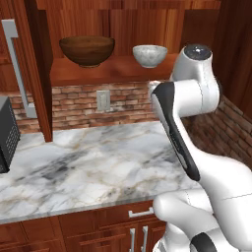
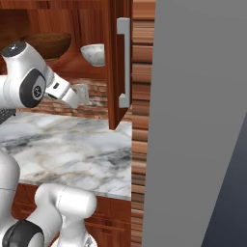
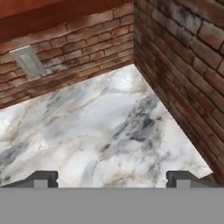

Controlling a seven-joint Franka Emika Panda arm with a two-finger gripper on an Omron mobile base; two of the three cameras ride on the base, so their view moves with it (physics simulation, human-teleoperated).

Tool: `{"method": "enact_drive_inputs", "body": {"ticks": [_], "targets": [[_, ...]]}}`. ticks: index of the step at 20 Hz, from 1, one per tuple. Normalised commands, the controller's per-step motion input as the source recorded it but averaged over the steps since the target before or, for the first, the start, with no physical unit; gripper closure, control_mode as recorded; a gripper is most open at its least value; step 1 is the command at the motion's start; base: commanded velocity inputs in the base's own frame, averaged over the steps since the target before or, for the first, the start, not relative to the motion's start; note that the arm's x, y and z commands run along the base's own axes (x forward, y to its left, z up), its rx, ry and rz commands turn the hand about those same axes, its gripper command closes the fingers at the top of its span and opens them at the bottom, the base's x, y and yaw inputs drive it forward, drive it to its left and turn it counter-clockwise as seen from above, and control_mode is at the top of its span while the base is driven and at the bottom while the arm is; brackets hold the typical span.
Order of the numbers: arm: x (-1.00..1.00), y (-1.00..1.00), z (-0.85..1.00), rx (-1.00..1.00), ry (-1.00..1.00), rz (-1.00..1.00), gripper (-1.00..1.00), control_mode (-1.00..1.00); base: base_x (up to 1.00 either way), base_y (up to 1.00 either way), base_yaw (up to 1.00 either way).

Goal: Take the smaller bowl and place it next to the appetizer plate on the dining counter , and place the larger bowl next to the plate with cooked food.

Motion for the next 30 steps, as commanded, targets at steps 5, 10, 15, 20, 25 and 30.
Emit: {"method": "enact_drive_inputs", "body": {"ticks": [5,10,15,20,25,30], "targets": [[-0.13,-0.18,0.71,0.27,-0.14,-0.12,-1.00,-1.00,0.00,0.00,0.00],[-0.01,-0.13,0.40,0.28,-0.33,-0.18,-1.00,-1.00,0.00,0.00,0.00],[0.08,0.00,0.33,0.20,-0.31,-0.39,-1.00,-1.00,0.00,0.00,0.00],[0.34,-0.16,0.29,0.25,-0.08,-0.11,-1.00,-1.00,0.00,0.00,0.00],[0.60,-0.30,0.08,0.02,0.08,0.04,-1.00,-1.00,0.00,0.00,0.00],[0.77,-0.06,-0.02,0.01,0.00,0.06,-1.00,-1.00,0.00,0.00,0.00]]}}
